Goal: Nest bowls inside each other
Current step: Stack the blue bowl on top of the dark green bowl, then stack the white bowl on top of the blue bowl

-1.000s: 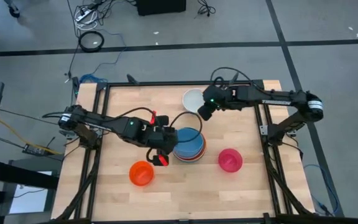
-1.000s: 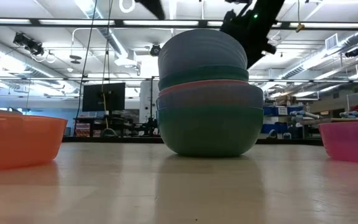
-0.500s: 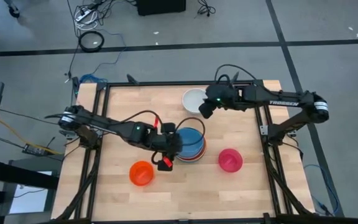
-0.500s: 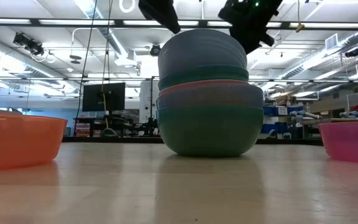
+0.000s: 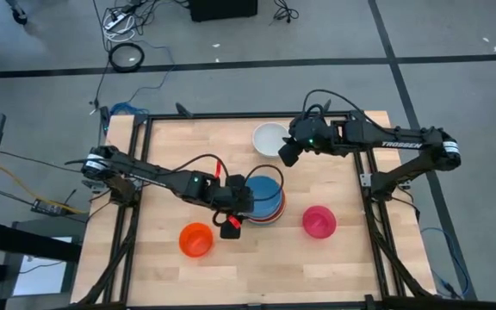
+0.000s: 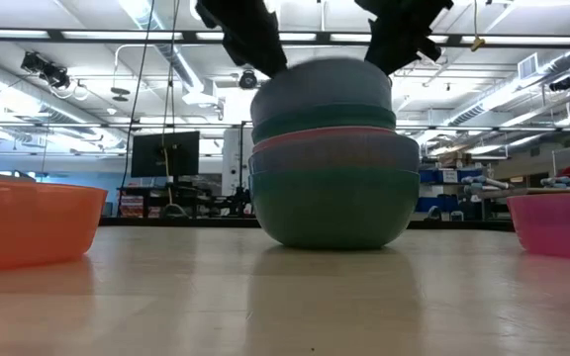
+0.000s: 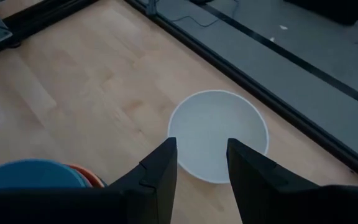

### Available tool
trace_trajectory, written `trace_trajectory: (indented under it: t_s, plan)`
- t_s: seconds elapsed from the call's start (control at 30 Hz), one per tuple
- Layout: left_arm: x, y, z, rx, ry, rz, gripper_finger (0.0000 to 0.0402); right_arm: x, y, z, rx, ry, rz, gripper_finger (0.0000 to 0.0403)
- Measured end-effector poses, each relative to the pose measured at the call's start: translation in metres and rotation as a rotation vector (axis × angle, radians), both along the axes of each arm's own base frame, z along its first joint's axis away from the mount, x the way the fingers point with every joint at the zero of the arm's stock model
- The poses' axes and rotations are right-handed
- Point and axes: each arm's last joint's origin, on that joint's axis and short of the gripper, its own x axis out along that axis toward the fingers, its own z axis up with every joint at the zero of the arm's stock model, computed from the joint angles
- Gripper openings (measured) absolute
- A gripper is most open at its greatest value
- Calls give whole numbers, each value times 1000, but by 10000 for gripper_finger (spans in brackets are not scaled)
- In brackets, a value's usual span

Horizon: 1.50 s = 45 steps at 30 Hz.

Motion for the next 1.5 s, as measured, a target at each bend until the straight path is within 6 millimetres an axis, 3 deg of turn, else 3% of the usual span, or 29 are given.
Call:
trace_trajectory:
  t_s: [0.4,0.63,0.83,0.97,1.3,1.5]
  plan:
    - [-1,1,6,4,18,3,172,-1,-2,-1,-31,32,-15,128]
    - [-24,12,37,204,138,138,172,-8,-39,-7,28,68,-105,128]
    - [-49,21,54,265,164,239,172,-4,-82,-33,167,133,-172,128]
    - [-64,21,65,257,157,275,172,10,-100,-56,250,158,-164,128]
    - [-86,16,74,279,168,330,172,34,-115,-105,300,287,-177,128]
    - [-88,11,74,275,164,331,172,33,-120,-113,269,347,-222,128]
